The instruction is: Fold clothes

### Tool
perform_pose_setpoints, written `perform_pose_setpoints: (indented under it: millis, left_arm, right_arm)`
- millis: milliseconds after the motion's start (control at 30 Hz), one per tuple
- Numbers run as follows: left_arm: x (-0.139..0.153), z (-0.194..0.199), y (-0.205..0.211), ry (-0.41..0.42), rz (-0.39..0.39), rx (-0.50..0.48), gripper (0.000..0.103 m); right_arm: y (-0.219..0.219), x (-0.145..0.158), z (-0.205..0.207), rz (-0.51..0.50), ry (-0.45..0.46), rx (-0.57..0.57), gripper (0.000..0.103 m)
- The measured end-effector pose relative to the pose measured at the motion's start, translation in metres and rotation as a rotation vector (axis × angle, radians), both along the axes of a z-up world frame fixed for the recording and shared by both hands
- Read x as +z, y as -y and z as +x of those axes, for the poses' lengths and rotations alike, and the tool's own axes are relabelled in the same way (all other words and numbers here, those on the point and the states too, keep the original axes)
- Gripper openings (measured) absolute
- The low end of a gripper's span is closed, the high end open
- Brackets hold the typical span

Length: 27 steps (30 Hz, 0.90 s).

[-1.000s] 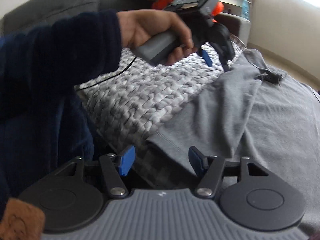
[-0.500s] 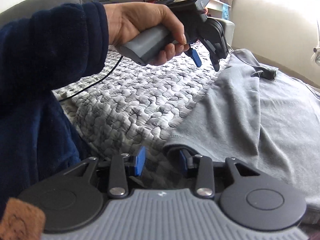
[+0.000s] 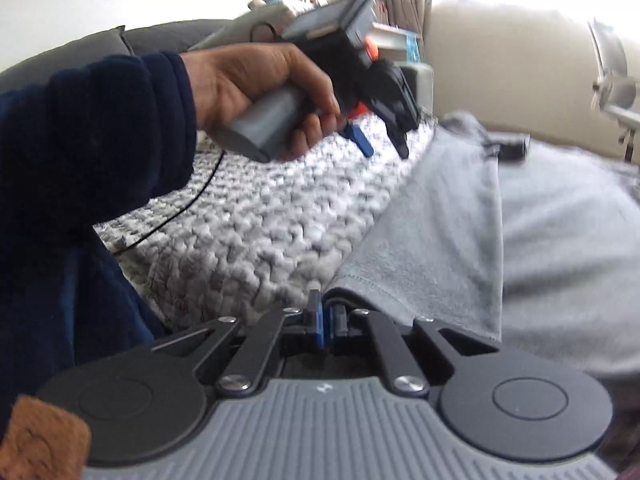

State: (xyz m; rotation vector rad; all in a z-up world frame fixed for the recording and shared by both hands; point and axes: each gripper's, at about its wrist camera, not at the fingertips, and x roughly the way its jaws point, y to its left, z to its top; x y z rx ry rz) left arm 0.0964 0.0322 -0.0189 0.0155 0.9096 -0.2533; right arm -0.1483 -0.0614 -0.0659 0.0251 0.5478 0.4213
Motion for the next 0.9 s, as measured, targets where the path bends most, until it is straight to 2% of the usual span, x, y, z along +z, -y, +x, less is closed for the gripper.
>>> perform_pose_setpoints:
  millis: [200, 467, 600, 767, 900]
  left_arm:
    - [0.0, 0.0, 0.001, 0.004, 0.006, -0.005, 0.043]
    - [-0.002, 0.0, 0.004, 0.005, 0.02, -0.015, 0.044]
    - [-0.002, -0.002, 0.006, 0.007, 0.023, -0.025, 0.045]
    - [-0.001, -0.003, 0.009, 0.011, 0.028, -0.039, 0.045]
    - [-0.002, -0.003, 0.013, 0.01, 0.032, -0.048, 0.045]
  right_arm:
    - [-0.006, 0.007, -0.012, 0.005, 0.056, 0.049, 0.006]
    - [-0.001, 0.001, -0.009, -0.007, -0.04, 0.077, 0.006]
    - [0.004, 0.003, -0.008, 0.007, -0.098, 0.098, 0.012]
    - [0.01, 0.032, -0.025, 0.035, -0.087, 0.188, 0.012]
    - [0.024, 0.058, -0.024, 0.059, -0.011, 0.145, 0.012]
